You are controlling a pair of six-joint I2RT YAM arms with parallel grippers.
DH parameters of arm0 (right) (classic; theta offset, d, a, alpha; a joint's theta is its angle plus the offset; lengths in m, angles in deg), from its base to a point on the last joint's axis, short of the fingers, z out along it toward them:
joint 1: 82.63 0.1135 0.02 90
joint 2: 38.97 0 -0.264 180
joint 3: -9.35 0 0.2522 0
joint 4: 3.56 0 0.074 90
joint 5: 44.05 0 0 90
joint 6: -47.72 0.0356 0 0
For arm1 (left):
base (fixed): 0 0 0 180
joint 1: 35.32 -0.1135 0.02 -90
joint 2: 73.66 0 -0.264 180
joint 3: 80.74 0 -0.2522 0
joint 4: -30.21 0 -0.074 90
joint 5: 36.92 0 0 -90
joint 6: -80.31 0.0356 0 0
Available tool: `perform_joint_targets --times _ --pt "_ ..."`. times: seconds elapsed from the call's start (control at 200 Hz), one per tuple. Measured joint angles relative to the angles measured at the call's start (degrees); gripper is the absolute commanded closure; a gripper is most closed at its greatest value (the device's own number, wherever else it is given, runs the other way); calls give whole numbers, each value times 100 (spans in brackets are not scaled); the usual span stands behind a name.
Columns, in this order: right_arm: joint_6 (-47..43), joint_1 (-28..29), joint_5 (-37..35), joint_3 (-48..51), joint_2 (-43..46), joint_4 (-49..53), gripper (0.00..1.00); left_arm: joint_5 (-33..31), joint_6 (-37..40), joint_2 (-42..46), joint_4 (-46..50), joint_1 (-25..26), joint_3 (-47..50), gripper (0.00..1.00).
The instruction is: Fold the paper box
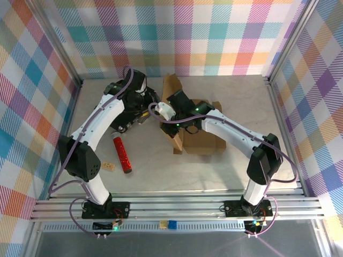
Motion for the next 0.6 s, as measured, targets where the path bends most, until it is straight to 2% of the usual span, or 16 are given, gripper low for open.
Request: perform_joint_targets --times 0.255,0.6 --pt "133 2 -13 120 114 -76 100 -173 57 15 -50 61 -15 28" --pt "153 7 -9 162 179 -208 100 -24 57 79 -155 63 -350 26"
